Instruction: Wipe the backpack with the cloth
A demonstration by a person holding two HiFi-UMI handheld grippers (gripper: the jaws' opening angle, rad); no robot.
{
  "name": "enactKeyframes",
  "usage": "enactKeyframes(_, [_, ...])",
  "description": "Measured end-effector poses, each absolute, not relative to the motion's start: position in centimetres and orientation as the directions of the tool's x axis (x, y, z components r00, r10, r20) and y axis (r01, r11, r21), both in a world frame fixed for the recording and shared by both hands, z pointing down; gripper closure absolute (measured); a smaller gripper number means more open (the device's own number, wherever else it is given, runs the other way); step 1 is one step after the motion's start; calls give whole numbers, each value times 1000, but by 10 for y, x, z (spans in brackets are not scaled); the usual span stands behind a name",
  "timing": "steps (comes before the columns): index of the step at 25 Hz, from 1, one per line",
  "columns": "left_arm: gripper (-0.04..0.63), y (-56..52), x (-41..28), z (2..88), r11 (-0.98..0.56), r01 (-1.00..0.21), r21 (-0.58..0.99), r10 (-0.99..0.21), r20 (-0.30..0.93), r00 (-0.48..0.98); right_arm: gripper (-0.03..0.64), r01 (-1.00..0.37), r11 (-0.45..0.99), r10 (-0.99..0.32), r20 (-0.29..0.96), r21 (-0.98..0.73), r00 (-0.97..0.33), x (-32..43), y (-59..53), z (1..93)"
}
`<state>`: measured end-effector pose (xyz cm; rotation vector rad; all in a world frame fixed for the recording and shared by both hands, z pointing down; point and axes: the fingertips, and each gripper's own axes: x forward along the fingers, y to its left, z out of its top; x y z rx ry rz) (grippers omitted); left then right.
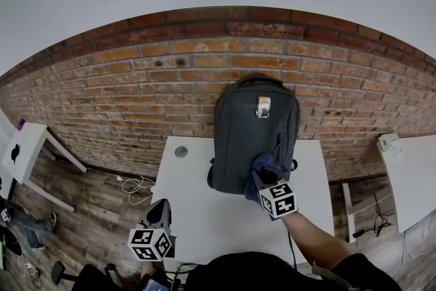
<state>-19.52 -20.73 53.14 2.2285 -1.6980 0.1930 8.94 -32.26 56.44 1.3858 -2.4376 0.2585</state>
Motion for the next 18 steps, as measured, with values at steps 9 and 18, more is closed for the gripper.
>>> enactKeyframes(9, [598, -206, -195, 535, -232, -957, 175, -906, 320, 279, 581, -844, 535, -697, 544, -40, -468, 86, -281, 646])
enactKeyframes(18, [598, -206, -201, 538, -226, -957, 183, -907, 320, 275, 581, -833, 553, -611, 673, -14, -417, 91, -263, 709])
